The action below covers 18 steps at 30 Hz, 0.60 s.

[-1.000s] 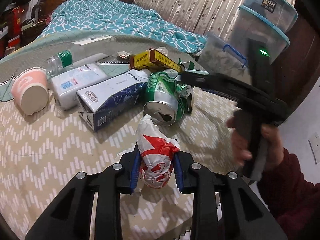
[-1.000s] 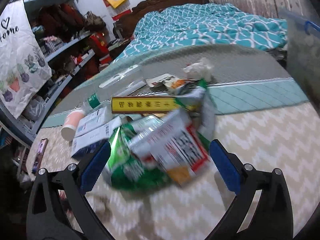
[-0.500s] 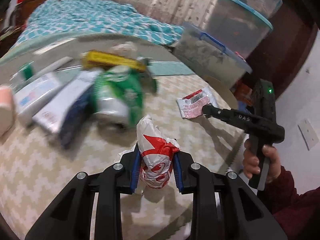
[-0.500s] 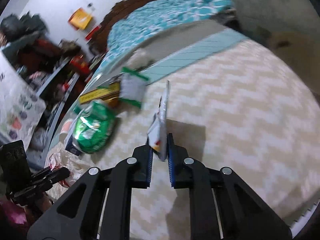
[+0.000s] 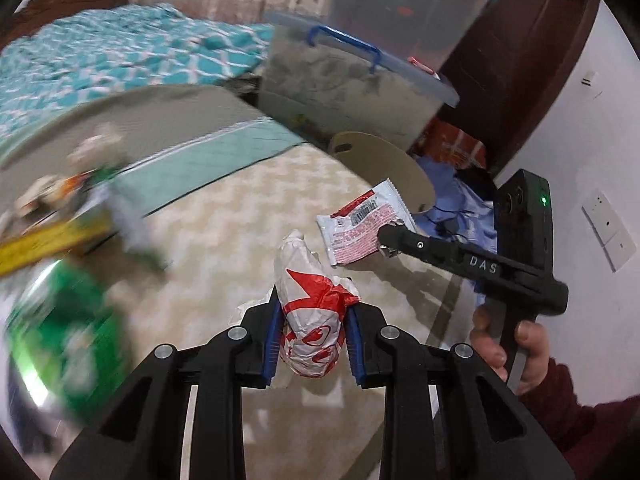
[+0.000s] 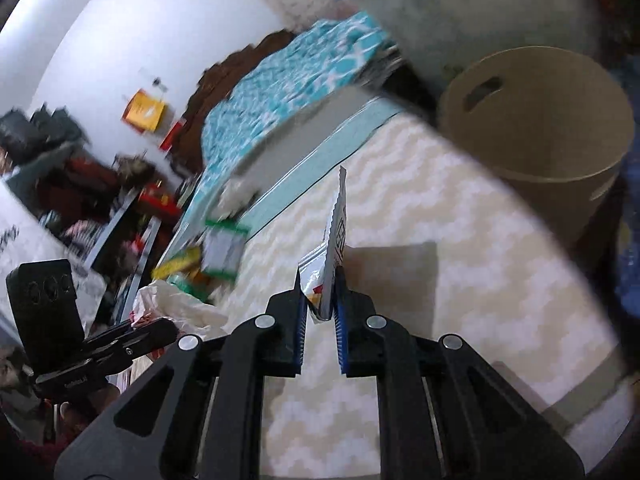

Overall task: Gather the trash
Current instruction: 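Carry both items over the beige bin and open both tools to drop them, then bring both open tools back over the bed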

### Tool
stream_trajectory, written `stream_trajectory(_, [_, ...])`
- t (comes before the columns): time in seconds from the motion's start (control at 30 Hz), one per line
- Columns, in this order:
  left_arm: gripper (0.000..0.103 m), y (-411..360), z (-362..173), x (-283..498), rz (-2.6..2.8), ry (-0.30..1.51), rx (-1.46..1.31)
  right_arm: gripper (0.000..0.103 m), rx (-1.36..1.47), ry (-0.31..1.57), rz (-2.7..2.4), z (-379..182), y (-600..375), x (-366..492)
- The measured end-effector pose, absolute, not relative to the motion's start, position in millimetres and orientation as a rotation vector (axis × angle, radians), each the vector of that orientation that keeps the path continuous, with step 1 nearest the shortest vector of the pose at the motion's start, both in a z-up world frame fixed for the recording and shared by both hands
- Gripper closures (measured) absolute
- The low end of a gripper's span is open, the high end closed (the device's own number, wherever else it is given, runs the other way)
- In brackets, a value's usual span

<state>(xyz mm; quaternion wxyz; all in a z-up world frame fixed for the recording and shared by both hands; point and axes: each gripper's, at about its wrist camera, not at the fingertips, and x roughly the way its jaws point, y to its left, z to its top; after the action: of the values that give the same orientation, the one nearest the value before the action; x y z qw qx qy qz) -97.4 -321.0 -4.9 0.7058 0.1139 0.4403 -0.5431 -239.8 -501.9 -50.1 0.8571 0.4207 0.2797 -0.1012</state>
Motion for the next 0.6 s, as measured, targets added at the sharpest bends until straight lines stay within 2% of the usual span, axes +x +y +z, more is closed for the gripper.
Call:
stream_trajectory(0.27, [0.075, -476, -14, -84, -1.308, 1.043, 0.314, 0.088, 0.891, 0.501, -0.423, -39, -602, -270])
stream_trajectory(0.3, [0.069, -490, -13, -84, -1.310, 1.040, 0.317, 0.085, 0.895, 0.503, -0.440, -41, -612, -270])
stream_trajectory(0.33, [0.049, -514, -13, -85, -1.304, 1.035, 0.329, 0.085, 0.904, 0.510, -0.455, -43, -622, -269])
stream_trajectory(0.37, [0.037, -530, -14, -86, -1.285, 1.027, 0.347, 0.080, 0.921, 0.519, -0.463, -46, -630, -267])
stream_trajectory(0.4, [0.029, -541, -14, -87, -1.265, 1.008, 0.361, 0.050, 0.940, 0.522, -0.472, -47, -637, -267])
stream_trajectory(0.43, [0.029, -552, -13, -89, -1.242, 0.975, 0.380, 0.027, 0.961, 0.490, -0.487, -48, -640, -269])
stream_trajectory(0.47, [0.029, -554, -12, -90, -1.239, 0.966, 0.386, 0.014, 0.960, 0.437, -0.502, -45, -641, -275])
stream_trajectory(0.6, [0.029, -536, -2, -91, -1.253, 0.953, 0.340, 0.014, 0.912, 0.402, -0.517, -36, -637, -281])
